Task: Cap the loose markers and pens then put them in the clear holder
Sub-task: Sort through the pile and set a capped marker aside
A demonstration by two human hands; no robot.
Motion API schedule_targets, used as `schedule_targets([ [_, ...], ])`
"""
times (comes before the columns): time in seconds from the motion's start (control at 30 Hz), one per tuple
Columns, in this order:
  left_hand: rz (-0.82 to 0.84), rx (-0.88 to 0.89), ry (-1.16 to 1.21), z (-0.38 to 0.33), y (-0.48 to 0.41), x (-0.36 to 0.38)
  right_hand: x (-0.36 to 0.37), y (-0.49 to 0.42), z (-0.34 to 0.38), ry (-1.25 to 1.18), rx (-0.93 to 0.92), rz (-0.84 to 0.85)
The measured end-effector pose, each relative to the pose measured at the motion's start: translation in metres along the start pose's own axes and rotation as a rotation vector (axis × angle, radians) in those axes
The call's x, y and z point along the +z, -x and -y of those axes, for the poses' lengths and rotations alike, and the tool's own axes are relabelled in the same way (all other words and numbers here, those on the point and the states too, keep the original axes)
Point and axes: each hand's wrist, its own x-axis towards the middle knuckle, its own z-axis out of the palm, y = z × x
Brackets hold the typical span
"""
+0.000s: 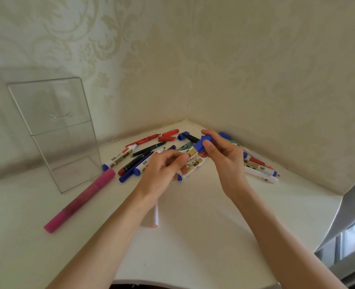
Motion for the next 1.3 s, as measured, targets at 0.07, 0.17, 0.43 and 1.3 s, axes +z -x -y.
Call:
schedule_targets([
  [0.07,0.02,-0.056,0.041,-0.001,0.001,0.003,0.001,0.0,0.0,-0.023,0.003,-0.021],
  [0.17,-0.005,-0.025,-0.108,-0.002,0.001,0.008,-0.003,-0.003,0.001,0.02,0.061,-0.017],
  [0.43,-0.373,0.049,-0.735,0.003,0.033,-0.054,-0.024,-0.008,-0.018,0.667,0.277,-0.146],
  [1.3,0.06,0.032,-1.104,0.009,-0.043,0.029,-0.061,-0.039,-0.023,1.1,0.217,-0.264],
])
